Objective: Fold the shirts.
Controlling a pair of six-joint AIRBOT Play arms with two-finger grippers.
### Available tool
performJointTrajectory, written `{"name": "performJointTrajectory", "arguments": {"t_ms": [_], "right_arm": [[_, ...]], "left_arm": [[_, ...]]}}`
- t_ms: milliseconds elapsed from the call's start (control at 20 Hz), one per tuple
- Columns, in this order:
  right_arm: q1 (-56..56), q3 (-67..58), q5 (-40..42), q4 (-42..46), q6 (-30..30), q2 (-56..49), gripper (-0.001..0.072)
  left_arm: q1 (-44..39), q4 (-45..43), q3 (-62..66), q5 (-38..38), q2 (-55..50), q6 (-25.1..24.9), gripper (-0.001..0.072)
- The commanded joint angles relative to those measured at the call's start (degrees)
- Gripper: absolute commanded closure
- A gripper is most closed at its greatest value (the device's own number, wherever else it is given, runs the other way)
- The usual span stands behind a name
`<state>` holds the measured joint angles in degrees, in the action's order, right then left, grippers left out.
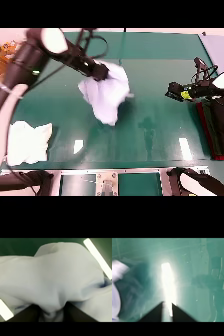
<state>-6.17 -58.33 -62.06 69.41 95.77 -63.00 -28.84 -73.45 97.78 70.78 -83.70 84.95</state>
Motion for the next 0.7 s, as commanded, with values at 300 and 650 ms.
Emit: {"name": "performJointTrajectory", "arguments": {"t_ms": [300, 650], "right_arm": [[-0.1, 0.3, -0.1, -0.2, 0.0, -2.3, 0.0421], [1.8, 0.5, 6.2, -12.6, -3.9, -17.1, 0.0423]], "left_arm": [[11.4, -3.6, 0.2, 11.6, -7.5, 1.6, 0.0038], [18.6, 8.1, -18.6, 1.1, -7.6, -1.5, 0.0038]]}}
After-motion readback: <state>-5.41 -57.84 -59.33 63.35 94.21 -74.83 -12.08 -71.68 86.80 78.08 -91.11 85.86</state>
